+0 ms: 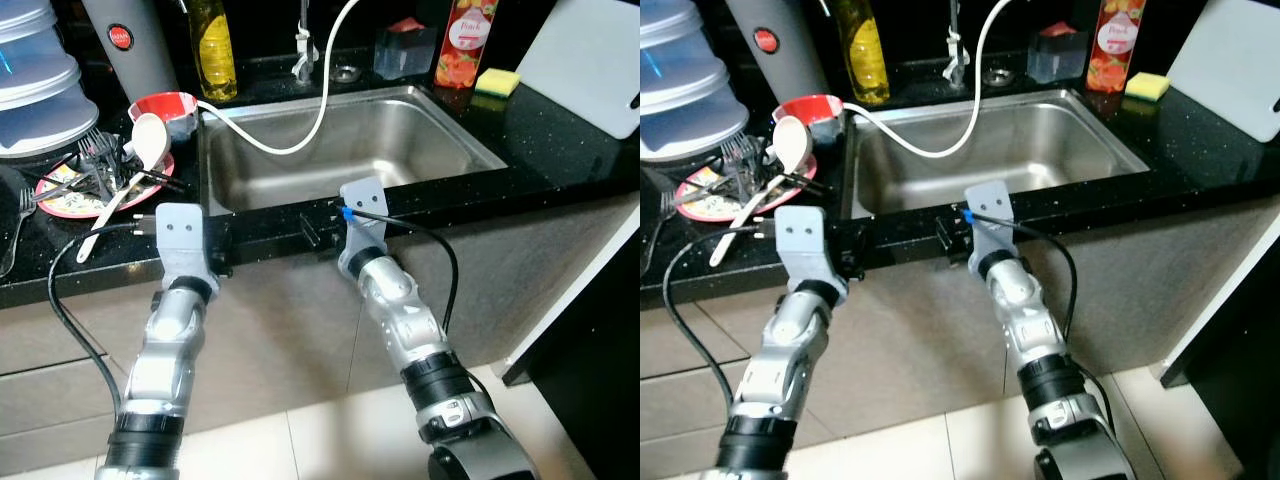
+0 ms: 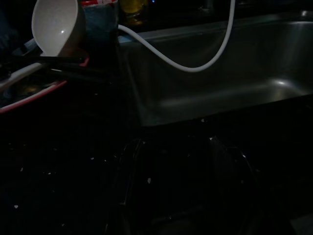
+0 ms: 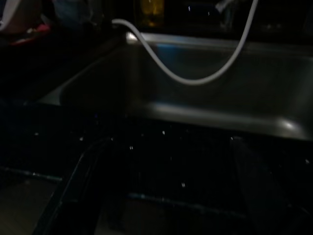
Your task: Kitchen organization
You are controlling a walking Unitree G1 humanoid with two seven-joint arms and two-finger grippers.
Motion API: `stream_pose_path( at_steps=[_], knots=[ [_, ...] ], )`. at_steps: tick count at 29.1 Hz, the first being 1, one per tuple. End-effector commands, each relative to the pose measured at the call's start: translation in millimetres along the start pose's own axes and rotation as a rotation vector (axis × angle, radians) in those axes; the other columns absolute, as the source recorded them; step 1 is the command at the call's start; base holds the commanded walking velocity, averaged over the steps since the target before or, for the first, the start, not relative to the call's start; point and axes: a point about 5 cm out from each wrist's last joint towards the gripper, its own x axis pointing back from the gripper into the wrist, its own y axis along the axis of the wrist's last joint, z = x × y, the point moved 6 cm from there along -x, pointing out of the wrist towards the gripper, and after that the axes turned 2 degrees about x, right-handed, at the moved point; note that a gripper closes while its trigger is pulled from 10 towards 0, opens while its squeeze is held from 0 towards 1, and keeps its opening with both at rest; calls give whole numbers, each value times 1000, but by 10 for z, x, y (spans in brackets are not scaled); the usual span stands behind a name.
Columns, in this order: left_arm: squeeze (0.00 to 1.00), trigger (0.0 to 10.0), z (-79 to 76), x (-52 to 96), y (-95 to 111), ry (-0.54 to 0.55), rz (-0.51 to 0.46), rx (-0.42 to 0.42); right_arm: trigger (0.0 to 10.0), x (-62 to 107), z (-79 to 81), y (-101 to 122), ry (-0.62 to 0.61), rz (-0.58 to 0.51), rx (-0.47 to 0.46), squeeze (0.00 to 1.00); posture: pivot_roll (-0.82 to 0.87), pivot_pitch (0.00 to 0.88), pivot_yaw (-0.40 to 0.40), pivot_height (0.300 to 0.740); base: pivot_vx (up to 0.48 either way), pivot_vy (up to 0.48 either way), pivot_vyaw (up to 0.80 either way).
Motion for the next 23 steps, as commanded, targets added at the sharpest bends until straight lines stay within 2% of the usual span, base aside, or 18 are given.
stream_pose_path(
  at_steps=[1,4,6,7,9,11,14,16,17,19,20,23],
  knots=[
    [0,10000,27,25,-12,-5,14,-17,10000,26,-11,15,2,3,-48,0,95,0,31,740,0,0,0],
    [0,10000,47,24,-21,-4,16,-19,10000,20,-9,74,1,-16,-46,0,95,0,31,740,0,0,0],
    [0,10000,87,19,-166,14,65,-35,10000,9,-14,-135,-12,51,-10,0,94,0,32,740,0,0,0],
    [0,10000,87,19,-166,14,65,-35,10000,9,-14,-135,-12,51,-10,0,94,0,32,740,0,0,0],
    [0,10000,33,23,-13,-11,20,-30,10000,9,-8,6,-1,5,-37,0,104,0,31,740,0,0,0],
    [0,10000,20,23,12,-17,12,-22,10000,7,-19,29,-3,-4,-44,0,98,0,32,740,0,0,0],
    [0,10000,-4,20,-63,-19,32,-34,10000,13,-17,-152,-8,51,-13,0,99,0,35,740,0,0,0],
    [0,10000,-57,25,59,-31,-5,-8,10000,18,15,50,7,-7,-60,0,100,0,34,740,0,0,0],
    [0,10000,-49,21,17,-29,8,-8,10000,14,25,58,7,-10,-68,0,95,0,36,740,0,0,0],
    [0,10000,0,17,-110,-8,46,-36,10000,7,24,-115,-7,45,-38,0,91,1,39,740,0,0,0],
    [0,10000,-3,17,-90,-7,40,-33,10000,10,18,-142,-11,53,-32,0,94,2,39,740,0,0,0],
    [0,10000,-49,16,100,-25,-18,-15,10000,8,1,92,-4,-22,-83,0,96,0,38,740,0,0,0]
  ],
)
